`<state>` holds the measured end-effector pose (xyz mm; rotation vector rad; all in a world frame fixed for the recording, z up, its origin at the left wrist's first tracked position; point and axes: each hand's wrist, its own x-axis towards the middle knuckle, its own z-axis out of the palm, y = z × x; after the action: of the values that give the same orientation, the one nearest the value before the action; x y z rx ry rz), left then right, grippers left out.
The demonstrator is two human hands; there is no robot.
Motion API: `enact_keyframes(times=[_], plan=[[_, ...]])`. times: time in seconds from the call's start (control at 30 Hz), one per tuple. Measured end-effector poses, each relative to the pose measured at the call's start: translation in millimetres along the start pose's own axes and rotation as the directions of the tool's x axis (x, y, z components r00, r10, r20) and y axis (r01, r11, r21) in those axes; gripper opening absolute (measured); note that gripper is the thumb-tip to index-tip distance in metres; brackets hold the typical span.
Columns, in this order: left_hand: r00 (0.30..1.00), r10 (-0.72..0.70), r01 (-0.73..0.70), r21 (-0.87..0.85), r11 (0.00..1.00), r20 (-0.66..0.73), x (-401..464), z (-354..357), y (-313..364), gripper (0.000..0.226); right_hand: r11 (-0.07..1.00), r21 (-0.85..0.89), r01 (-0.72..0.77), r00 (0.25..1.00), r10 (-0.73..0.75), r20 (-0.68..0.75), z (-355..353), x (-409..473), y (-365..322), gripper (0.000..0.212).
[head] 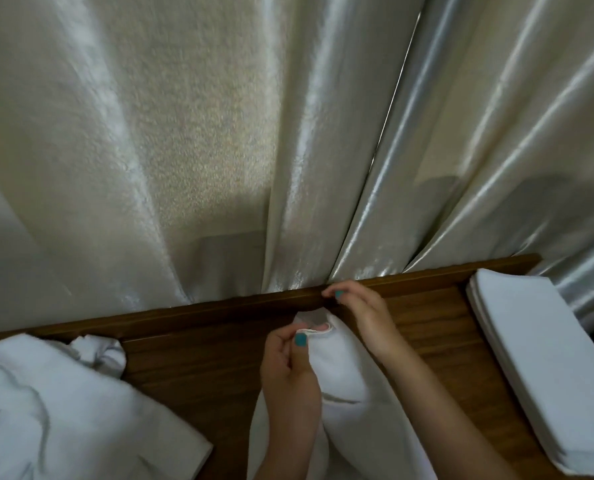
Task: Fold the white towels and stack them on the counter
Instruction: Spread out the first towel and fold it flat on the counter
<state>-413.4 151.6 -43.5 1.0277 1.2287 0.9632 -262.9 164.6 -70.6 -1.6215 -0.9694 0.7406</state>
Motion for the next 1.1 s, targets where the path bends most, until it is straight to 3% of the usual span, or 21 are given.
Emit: enact_keyframes(times=[0.1, 0.23, 0.43, 0.5, 0.57, 0.6, 0.7, 0.73, 0.83, 0.9, 0.97, 1.1], plan=[[1.0, 0.01, -0.01, 0.007, 1.0, 0.008, -14, 1, 15, 0.02, 0.967, -0.253, -0.004, 0.968, 0.067, 0.241, -5, 15, -2, 0.032], [0.999, 0.04, -0.04, 0.0, 0.999, -0.002, -32, 2, 31, 0.017, 0.918, -0.397, -0.02, 0.956, 0.134, 0.262, -13, 15, -7, 0.043], [0.974, 0.226, -0.226, -0.041, 0.973, 0.008, -54, -1, 61, 0.02, 0.756, -0.653, 0.047, 0.91, 0.237, 0.339, -33, 4, -16, 0.042], [0.96, 0.279, -0.277, -0.068, 0.958, 0.022, -61, -4, 74, 0.018, 0.674, -0.727, 0.132, 0.886, 0.248, 0.391, -38, 1, -20, 0.073], [0.952, 0.307, -0.304, -0.103, 0.947, 0.014, -66, -7, 86, 0.016, 0.694, -0.709, 0.129, 0.878, 0.253, 0.407, -45, 0, -19, 0.104], [0.949, 0.315, -0.314, -0.117, 0.942, -0.008, -67, -9, 91, 0.016, 0.711, -0.696, 0.102, 0.884, 0.256, 0.39, -49, 0, -13, 0.104], [0.944, 0.324, -0.33, -0.164, 0.93, -0.063, -67, -13, 103, 0.012, 0.705, -0.705, 0.074, 0.891, 0.271, 0.365, -58, -11, -18, 0.048], [0.94, 0.335, -0.341, -0.163, 0.926, -0.068, -67, -14, 107, 0.011, 0.714, -0.694, 0.089, 0.88, 0.271, 0.391, -63, -17, -23, 0.042], [0.914, 0.397, -0.406, -0.153, 0.901, -0.086, -70, -17, 121, 0.013, 0.686, -0.692, 0.224, 0.872, 0.175, 0.456, -80, -22, -29, 0.038], [0.895, 0.432, -0.444, -0.138, 0.885, -0.107, -70, -21, 130, 0.014, 0.673, -0.697, 0.247, 0.879, 0.148, 0.454, -95, -23, -36, 0.028], [0.881, 0.452, -0.468, -0.118, 0.876, -0.14, -67, -26, 134, 0.014, 0.668, -0.698, 0.26, 0.907, 0.079, 0.413, -111, -25, -46, 0.032], [0.843, 0.49, -0.505, -0.011, 0.863, -0.223, -60, -37, 129, 0.015, 0.438, -0.807, 0.396, 0.917, -0.141, 0.373, -135, -23, -56, 0.042]])
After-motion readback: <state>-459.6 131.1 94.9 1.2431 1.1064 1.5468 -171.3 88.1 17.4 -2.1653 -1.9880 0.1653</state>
